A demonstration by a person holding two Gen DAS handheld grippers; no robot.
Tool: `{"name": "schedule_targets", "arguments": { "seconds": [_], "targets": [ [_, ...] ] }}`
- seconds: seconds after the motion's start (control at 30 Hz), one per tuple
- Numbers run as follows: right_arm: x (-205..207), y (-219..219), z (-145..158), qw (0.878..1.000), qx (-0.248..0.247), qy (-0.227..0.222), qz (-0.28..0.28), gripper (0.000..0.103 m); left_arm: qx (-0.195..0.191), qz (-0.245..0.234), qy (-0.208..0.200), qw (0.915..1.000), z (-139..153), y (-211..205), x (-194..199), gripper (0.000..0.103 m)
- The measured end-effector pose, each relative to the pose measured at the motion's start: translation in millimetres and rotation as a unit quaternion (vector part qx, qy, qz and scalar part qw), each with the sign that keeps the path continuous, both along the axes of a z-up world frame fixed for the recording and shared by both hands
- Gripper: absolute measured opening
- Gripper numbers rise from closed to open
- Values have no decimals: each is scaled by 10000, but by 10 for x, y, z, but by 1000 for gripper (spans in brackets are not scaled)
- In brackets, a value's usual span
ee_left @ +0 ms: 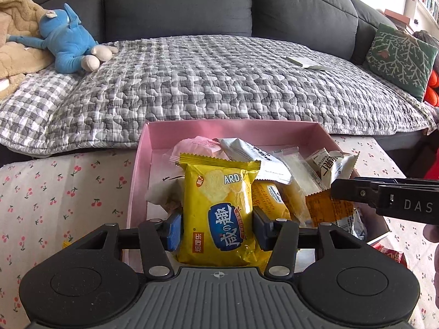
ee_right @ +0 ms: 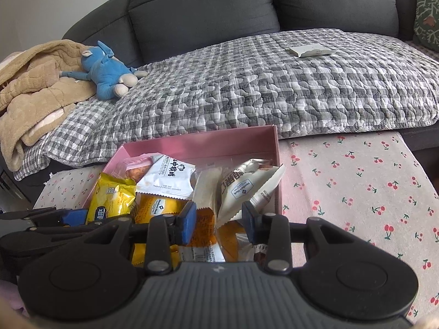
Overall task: Organize snacks
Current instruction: 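Carry both packs into the box and open both tools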
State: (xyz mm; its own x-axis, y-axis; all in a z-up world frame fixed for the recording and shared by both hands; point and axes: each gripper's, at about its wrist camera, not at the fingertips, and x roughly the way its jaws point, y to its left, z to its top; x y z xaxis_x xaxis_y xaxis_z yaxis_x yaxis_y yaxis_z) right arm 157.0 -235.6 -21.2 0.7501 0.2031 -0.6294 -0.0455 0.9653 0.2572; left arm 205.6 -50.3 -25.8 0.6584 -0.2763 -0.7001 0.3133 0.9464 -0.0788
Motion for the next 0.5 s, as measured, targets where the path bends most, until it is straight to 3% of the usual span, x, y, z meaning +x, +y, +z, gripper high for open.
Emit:
{"name": "schedule_targets", "arguments": {
  "seconds": [0.1, 0.27, 0.37, 0.5],
  "targets": [
    [-10, -18, 20, 10000, 39, -26, 18, 38, -64, 7, -33, 10000, -2, 9, 12, 51],
    [-58, -33, 63, 10000, -12, -76, 40, 55, -127, -147, -123, 9997, 37, 3, -66, 74],
    [-110, -45, 87, 10000, -41, -78, 30, 66, -132, -191, -149, 9996, 77, 9, -123, 80],
    [-199, -70, 138, 9999, -92, -93, 21, 73, -74, -242, -179, 9995, 139, 28, -236, 87]
  ]
}}
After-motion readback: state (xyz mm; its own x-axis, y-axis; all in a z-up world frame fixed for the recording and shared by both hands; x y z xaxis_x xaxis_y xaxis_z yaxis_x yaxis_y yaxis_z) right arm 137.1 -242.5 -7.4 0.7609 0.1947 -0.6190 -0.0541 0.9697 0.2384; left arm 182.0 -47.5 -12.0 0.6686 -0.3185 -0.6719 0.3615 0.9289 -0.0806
